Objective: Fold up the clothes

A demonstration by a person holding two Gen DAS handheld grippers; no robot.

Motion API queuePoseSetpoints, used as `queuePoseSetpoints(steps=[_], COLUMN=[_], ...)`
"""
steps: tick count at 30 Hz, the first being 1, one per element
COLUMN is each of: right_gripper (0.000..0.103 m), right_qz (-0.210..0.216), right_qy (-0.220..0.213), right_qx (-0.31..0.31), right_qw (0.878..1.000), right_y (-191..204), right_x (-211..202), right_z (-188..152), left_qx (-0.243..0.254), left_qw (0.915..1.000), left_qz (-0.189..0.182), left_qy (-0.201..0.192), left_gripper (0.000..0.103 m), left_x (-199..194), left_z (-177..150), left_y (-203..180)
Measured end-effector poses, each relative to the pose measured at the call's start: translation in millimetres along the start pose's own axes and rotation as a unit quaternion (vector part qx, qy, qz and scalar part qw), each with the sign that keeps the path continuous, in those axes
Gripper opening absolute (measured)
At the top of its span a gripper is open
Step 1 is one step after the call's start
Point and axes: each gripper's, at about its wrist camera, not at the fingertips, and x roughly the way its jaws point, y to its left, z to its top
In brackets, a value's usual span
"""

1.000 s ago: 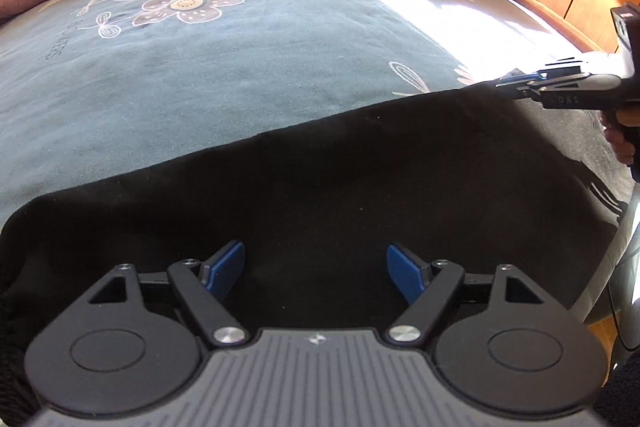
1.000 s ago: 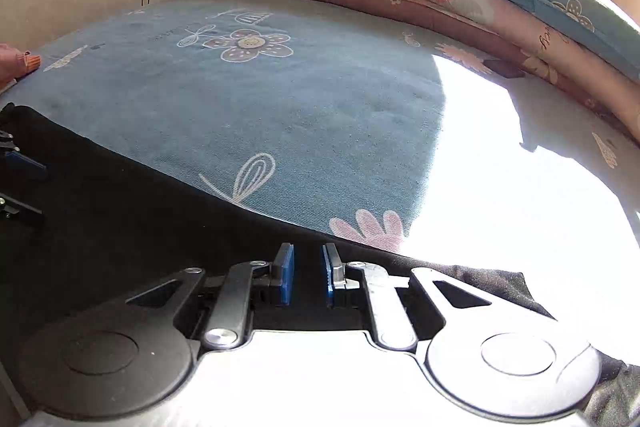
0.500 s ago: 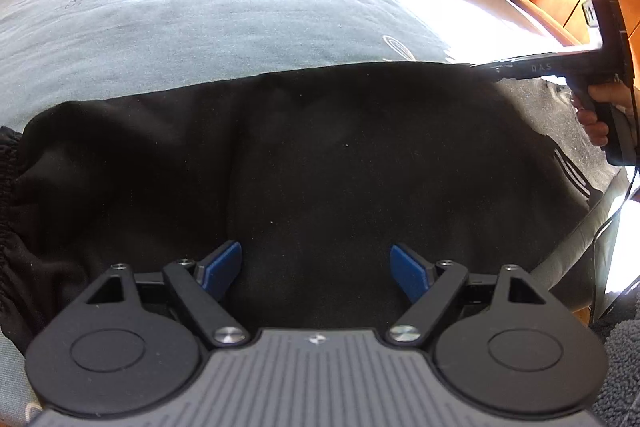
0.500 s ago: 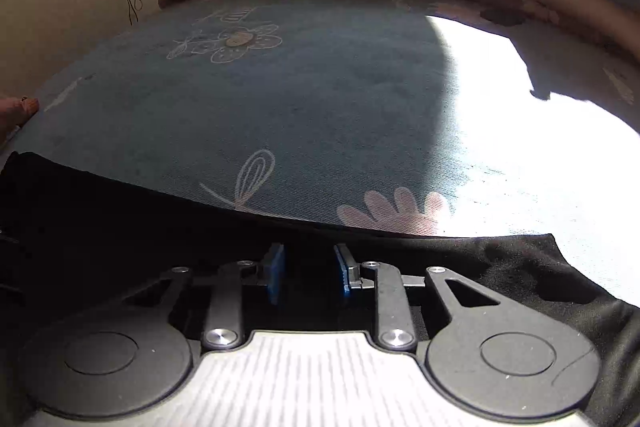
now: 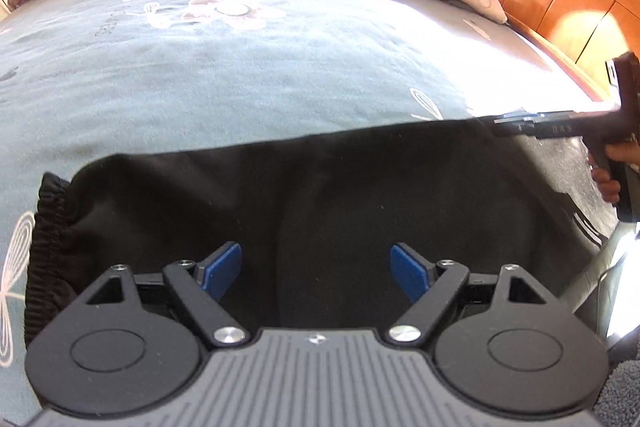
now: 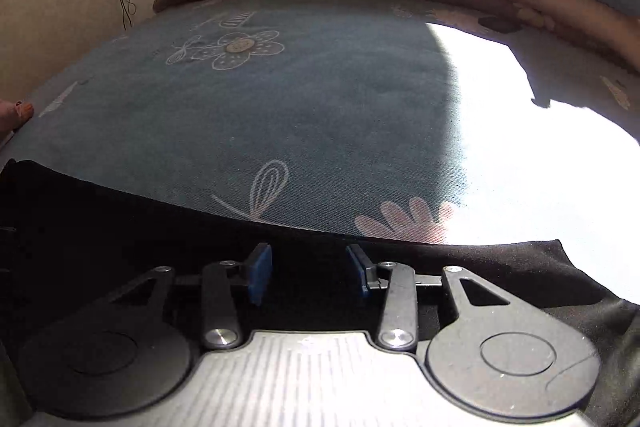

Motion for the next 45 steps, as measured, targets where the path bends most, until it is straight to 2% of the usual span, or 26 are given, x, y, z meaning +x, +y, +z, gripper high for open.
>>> queuePoseSetpoints(steps=[3, 8, 13, 15, 19, 23, 26, 29, 31, 33, 36, 40, 42, 45], right_gripper=[0.046, 0.051, 0.053, 0.053, 0.053, 0.051, 0.051, 0.051, 0.051, 0.048, 0.020, 0.019, 0.019, 0.020], right_qz=[0.003, 0.000, -0.002, 0.013, 0.090, 0.186, 0.249, 0.301, 0.299, 0.275, 0.241, 0.225, 0.233, 0.241], right_qy=[0.006, 0.016, 0.015, 0.012, 0.006, 0.003, -0.006, -0.005, -0.001, -0.012, -0.024, -0.028, -0.026, -0.018], right_qx=[0.017, 0.024, 0.024, 0.020, -0.014, -0.093, -0.163, -0.238, -0.283, -0.333, -0.368, -0.373, -0.365, -0.367], right_qw=[1.000, 1.000, 1.000, 1.000, 0.996, 0.978, 0.955, 0.924, 0.911, 0.902, 0.897, 0.900, 0.901, 0.898], right_y=[-1, 2, 7, 14, 51, 114, 164, 209, 232, 252, 264, 261, 257, 255], right_x=[4, 3, -2, -7, -15, -20, -24, -22, -16, -13, -10, -8, -10, -7], right_z=[-8, -23, -28, -28, -28, -31, -34, -43, -52, -63, -69, -71, -70, -69], left_qx=[-0.045, -0.095, -0.081, -0.075, -0.094, -0.146, -0.166, -0.177, -0.181, -0.189, -0.205, -0.231, -0.237, -0.234], left_qw=[0.9988, 0.9954, 0.9956, 0.9957, 0.9947, 0.9885, 0.9848, 0.9826, 0.9815, 0.9789, 0.9735, 0.9658, 0.9631, 0.9631], left_qz=[0.015, 0.010, 0.021, 0.033, 0.042, 0.035, 0.032, 0.025, 0.034, 0.044, 0.056, 0.077, 0.090, 0.100], left_qy=[0.013, 0.015, 0.041, 0.041, 0.006, -0.018, -0.041, -0.049, -0.053, -0.063, -0.085, -0.089, -0.091, -0.087], left_gripper=[0.082, 0.082, 0.082, 0.082, 0.082, 0.082, 0.082, 0.082, 0.082, 0.082, 0.082, 0.082, 0.082, 0.079], left_x=[11, -3, -20, -27, -47, -59, -72, -81, -86, -92, -99, -91, -85, -73], left_z=[1, -28, -39, -38, -34, -29, -32, -38, -43, -49, -57, -62, -64, -65], left_y=[22, 31, 24, 22, 27, 42, 48, 51, 53, 56, 65, 81, 88, 96])
